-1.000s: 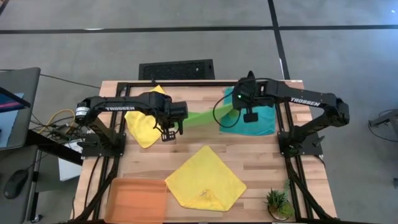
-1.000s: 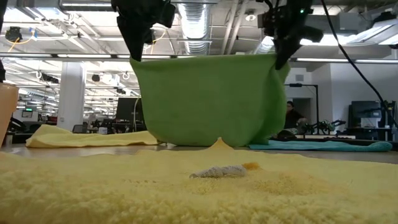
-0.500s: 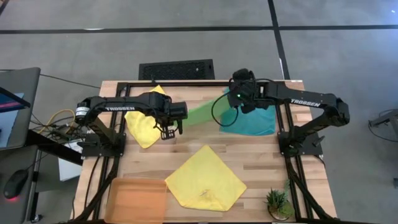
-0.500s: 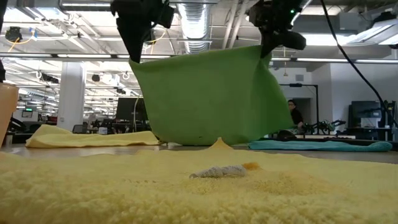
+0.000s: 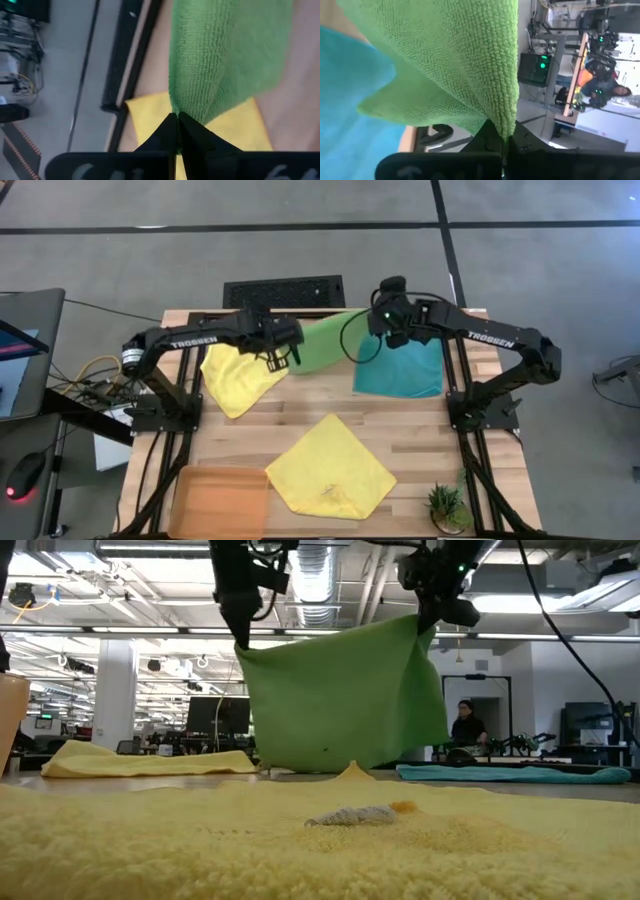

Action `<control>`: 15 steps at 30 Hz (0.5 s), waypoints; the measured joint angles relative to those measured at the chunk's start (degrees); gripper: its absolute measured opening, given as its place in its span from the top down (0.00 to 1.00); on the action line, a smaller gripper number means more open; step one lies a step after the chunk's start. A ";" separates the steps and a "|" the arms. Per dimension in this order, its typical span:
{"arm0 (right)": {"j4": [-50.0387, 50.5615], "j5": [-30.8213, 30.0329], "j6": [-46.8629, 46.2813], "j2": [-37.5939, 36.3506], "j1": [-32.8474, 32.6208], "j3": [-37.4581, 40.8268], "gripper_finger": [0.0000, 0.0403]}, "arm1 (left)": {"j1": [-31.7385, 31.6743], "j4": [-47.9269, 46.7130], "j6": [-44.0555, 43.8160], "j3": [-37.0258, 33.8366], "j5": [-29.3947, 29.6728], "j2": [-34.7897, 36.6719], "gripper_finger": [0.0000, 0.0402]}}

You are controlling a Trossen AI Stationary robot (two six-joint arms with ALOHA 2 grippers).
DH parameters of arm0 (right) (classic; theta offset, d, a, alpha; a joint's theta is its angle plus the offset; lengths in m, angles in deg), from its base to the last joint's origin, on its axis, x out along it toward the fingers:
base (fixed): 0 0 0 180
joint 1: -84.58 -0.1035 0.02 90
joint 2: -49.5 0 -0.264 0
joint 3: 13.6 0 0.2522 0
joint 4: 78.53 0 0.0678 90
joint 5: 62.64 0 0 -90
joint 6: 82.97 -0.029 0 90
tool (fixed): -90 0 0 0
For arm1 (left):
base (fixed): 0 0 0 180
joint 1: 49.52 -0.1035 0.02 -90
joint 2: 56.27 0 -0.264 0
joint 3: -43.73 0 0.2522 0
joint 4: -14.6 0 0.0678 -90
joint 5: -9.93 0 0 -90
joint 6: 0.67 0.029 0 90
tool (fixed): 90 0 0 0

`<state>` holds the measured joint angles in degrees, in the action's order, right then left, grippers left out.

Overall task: Fold microfiber towels
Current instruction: Fold the green microfiber towel

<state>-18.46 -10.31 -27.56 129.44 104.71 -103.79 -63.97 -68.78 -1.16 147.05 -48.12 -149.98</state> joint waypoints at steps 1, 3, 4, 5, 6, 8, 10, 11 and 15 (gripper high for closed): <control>-0.79 0.04 0.35 0.00 0.76 0.00 0.98 | -1.07 1.75 1.02 0.01 0.54 0.00 1.00; -2.38 0.04 0.48 0.00 2.00 0.00 0.98 | -3.00 3.63 2.41 0.69 1.03 0.00 1.00; -2.76 0.04 0.53 -0.02 2.44 0.00 0.98 | -3.69 3.67 3.15 1.43 1.13 0.00 1.00; -2.92 0.04 0.53 -0.02 2.79 0.00 0.98 | -4.12 3.75 3.89 2.36 1.49 0.02 1.00; -2.93 0.02 0.52 -0.02 3.04 0.00 0.98 | -4.42 3.91 4.35 3.17 2.00 0.09 1.00; -2.82 0.04 -0.02 -0.02 3.28 0.00 0.98 | -4.58 3.68 4.59 4.91 2.60 0.14 1.00; -1.44 0.16 -1.33 -0.02 3.09 0.00 0.98 | -4.38 3.48 4.59 6.24 2.20 0.51 1.00; -0.21 0.24 -2.04 -0.02 2.80 0.00 0.98 | -4.13 3.34 4.56 6.76 1.54 0.73 1.00; 5.35 1.33 -7.46 -0.02 1.00 0.00 0.98 | -2.34 1.07 4.58 6.86 -2.14 1.11 1.00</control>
<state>-13.11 -8.98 -35.02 129.42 105.72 -103.79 -66.31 -67.72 3.41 153.91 -50.27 -148.86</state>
